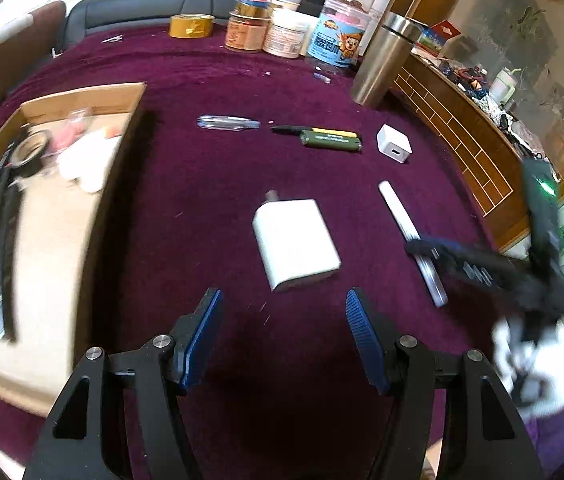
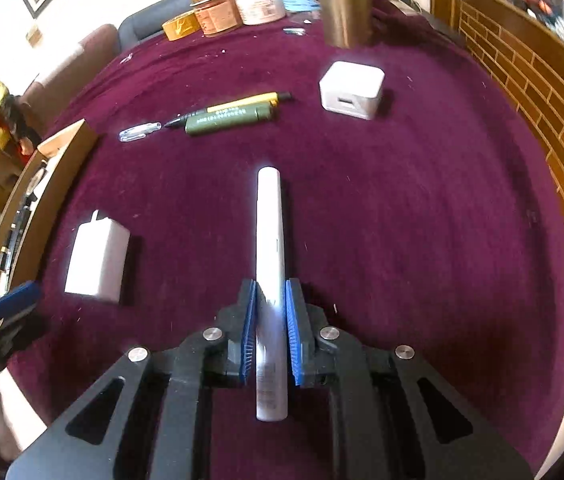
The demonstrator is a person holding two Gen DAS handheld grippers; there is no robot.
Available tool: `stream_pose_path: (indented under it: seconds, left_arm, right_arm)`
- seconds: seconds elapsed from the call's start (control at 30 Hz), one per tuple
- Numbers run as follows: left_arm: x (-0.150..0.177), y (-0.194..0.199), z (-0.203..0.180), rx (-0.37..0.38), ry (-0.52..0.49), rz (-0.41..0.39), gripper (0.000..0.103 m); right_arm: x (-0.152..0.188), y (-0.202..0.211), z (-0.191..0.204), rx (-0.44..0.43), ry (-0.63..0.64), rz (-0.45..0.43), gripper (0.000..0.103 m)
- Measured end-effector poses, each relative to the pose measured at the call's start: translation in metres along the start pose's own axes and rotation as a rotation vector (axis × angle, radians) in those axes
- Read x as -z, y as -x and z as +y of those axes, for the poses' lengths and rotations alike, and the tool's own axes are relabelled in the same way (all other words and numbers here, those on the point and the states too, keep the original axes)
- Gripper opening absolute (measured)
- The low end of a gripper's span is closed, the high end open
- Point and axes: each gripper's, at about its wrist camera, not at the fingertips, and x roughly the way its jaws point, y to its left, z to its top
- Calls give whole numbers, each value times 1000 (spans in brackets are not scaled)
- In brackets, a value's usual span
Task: Organize rigid objects
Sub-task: 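Set the charger down, grasp the white tube with the right tool while left grasps charger, then carry the charger and white tube into the box and open both tools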
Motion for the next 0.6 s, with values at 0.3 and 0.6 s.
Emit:
stream_pose_path:
  seconds: [0.3,0.6]
  left_arm:
    - [-21,-67,-35,-177,-185,35,76]
    - [-19,-49,-16,-81,-144,13,43]
  right_arm:
    - [-1,1,1,-11,-16,-7,19]
    - [-5,-7,24,26,37,-2,48]
